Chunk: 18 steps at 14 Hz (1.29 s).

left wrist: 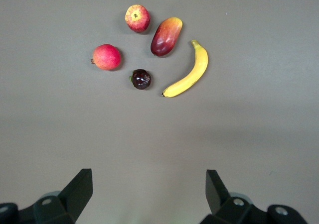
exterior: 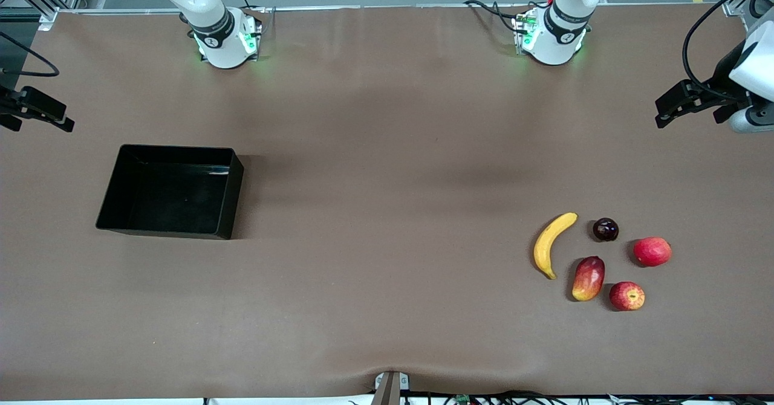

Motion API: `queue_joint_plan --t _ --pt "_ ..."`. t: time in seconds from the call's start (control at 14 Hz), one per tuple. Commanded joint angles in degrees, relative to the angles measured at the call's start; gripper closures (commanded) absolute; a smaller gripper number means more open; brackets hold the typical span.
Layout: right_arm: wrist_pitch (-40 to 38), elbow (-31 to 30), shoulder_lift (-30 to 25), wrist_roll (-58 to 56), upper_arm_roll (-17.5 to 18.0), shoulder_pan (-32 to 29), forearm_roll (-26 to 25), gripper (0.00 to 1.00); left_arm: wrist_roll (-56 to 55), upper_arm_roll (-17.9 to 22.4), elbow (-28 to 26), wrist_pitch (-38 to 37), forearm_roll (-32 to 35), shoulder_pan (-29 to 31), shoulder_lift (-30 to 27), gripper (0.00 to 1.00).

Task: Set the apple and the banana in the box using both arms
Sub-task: 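Move the left gripper toward the fruit while the right gripper approaches the box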

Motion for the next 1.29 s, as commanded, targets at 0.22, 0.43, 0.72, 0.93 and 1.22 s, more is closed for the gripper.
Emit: queue_joint_plan --t 0.22,0.43,0.72,0.93,1.22 --pt "-0.4 1.4 0.9 0.7 0.2 -0.7 0.9 0.00 1.2 -0.1 0.4 -0.7 -1.1 0.3 -0.1 0.00" --pt "-0.4 1.4 1.2 0.7 0.2 -1.0 1.4 0.00 1.1 0.0 0.7 -0.6 -1.1 0.3 0.6 0.00" --pt "-0.4 1.4 1.8 0.8 0.2 -2.0 2.6 0.00 1.1 0.0 1.2 0.0 -0.4 0.4 3.6 0.00" --pt "-0.4 1.4 3.0 0.7 0.2 -3.8 4.4 0.00 1.1 0.1 1.1 4.2 -0.1 0.6 6.6 0.00" --pt "0.0 2.7 6.7 0.4 0.2 -5.5 6.1 0.00 7.5 0.2 1.1 13.0 0.0 2.9 12.8 0.00"
